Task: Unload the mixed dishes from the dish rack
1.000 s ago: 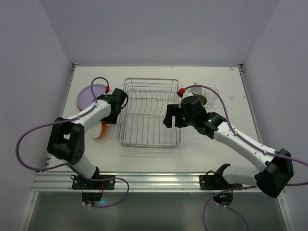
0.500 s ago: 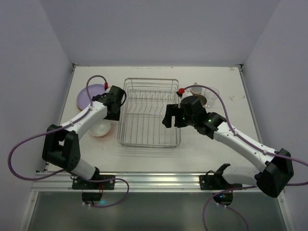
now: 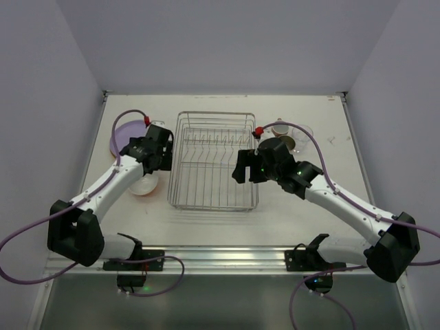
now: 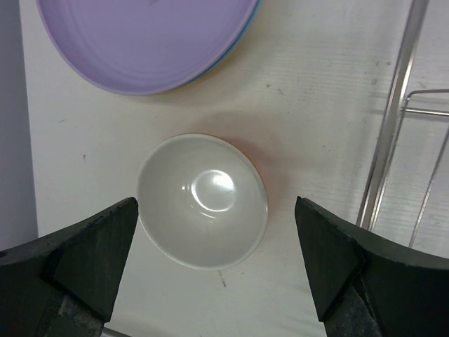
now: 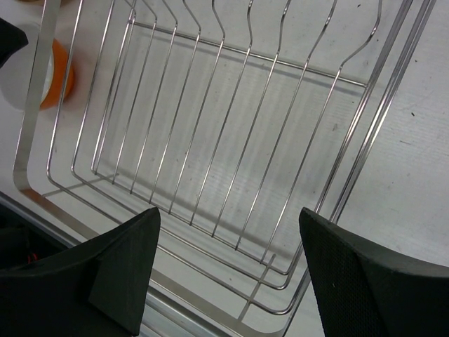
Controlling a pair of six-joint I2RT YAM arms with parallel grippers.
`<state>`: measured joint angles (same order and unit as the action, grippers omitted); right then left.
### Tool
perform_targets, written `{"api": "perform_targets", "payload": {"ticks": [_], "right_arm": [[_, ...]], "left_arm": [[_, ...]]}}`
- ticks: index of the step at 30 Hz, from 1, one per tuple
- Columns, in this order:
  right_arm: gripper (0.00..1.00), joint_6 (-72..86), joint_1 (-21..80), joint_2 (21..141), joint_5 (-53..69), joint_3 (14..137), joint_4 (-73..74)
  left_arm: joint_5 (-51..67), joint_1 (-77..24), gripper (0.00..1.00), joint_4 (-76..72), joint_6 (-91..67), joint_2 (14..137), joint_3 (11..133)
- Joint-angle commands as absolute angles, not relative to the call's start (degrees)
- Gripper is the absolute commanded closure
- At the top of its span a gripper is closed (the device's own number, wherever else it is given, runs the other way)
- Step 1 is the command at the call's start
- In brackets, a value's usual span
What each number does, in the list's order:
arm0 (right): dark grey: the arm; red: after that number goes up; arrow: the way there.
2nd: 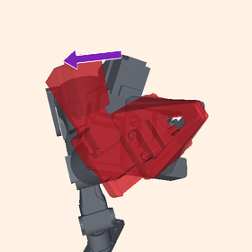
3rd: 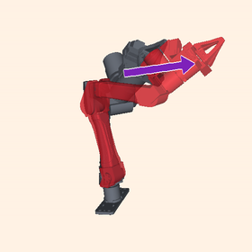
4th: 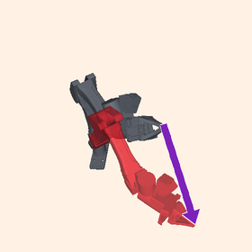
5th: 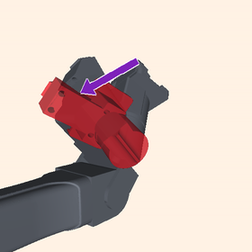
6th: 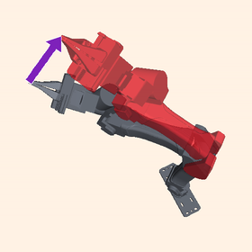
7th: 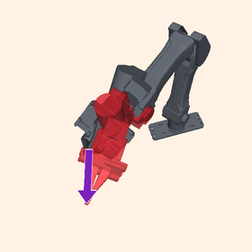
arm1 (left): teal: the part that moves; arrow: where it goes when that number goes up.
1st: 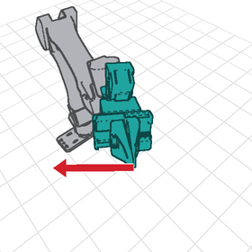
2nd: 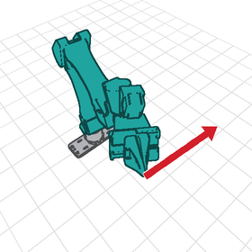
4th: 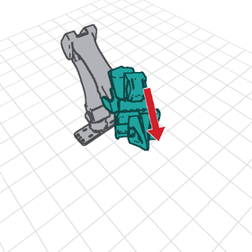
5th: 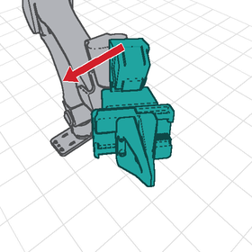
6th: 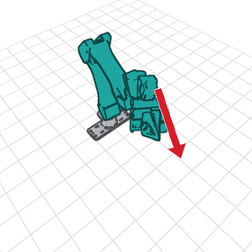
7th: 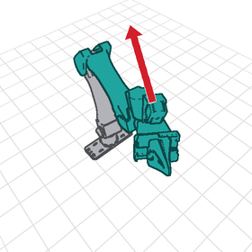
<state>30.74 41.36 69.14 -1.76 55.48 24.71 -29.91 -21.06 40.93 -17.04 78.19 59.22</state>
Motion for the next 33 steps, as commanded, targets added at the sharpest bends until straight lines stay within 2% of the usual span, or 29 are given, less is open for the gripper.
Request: {"api": "perform_targets", "payload": {"ticks": [1,9,15,23,32,33], "right_arm": [[0.18,30.15,41.66,67.50,-0.88,54.67,21.98],[0.19,30.06,41.57,68.29,-0.35,54.05,20.48],[0.16,29.00,41.66,64.35,-2.54,53.35,21.88],[0.14,27.25,41.57,50.04,-10.53,47.64,22.67],[0.14,27.33,40.87,36.14,-13.27,41.93,24.43],[0.11,27.33,40.96,33.25,-13.97,40.36,24.26]], "left_arm": [[-25.49,-20.57,0.03,35.43,-14.86,72.61,57.92],[-23.91,-20.57,0.00,30.68,-13.36,63.29,55.99],[-17.76,-20.57,0.00,29.00,-12.83,55.82,55.46],[-12.31,-20.57,0.00,27.51,-13.45,47.65,51.34],[-8.09,-20.57,0.00,24.70,-12.66,40.97,46.94],[-8.17,-20.57,0.00,24.35,-12.83,40.26,46.50]]}}
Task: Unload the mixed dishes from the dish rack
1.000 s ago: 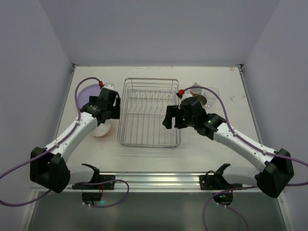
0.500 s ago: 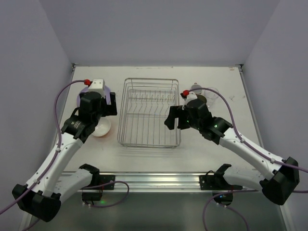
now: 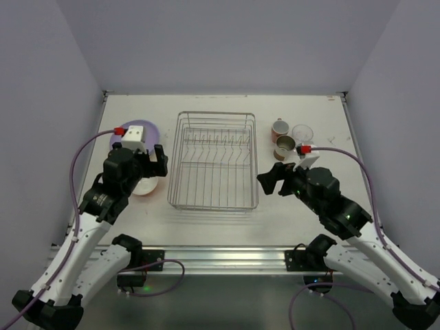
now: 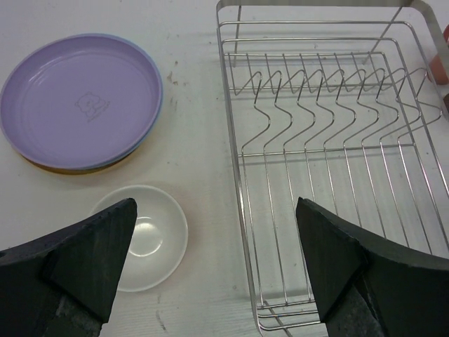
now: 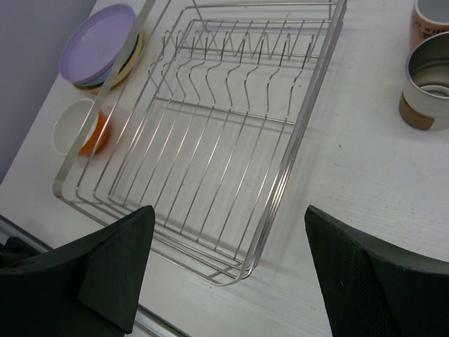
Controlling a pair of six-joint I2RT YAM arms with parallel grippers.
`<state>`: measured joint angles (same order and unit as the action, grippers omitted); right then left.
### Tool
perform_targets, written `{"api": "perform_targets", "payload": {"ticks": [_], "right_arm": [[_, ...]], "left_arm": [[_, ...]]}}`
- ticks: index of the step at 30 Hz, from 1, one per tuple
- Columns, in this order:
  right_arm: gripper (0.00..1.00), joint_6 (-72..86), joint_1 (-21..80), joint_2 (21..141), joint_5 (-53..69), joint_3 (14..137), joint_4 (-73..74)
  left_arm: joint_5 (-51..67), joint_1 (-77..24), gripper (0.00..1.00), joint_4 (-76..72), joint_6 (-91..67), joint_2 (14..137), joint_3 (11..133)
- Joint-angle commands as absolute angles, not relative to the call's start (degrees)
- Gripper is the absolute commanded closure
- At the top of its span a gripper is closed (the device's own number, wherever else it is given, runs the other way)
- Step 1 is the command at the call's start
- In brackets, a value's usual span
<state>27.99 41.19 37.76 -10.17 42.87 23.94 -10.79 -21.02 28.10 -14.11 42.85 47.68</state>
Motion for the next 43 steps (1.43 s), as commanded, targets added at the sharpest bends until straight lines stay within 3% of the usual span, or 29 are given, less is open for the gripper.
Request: {"api": "perform_targets", "payload": {"ticks": [1,8,16,43], "right_arm": [[0.09,27.16,40.96,31.66,-14.06,39.38,23.91],[0.05,27.33,40.96,22.77,-13.70,33.14,21.53],[0.03,28.65,40.87,22.94,-19.15,33.40,23.81],[0.02,27.68,40.96,19.78,-17.84,32.34,22.85]], "left_arm": [[-8.17,-20.57,0.00,23.65,-12.83,39.56,45.71],[-6.77,-20.57,0.00,22.06,-12.39,34.98,43.95],[-2.64,-20.57,0.00,20.66,-10.90,32.70,43.51],[-1.06,-20.57,0.00,20.13,-10.28,31.99,42.89]]}}
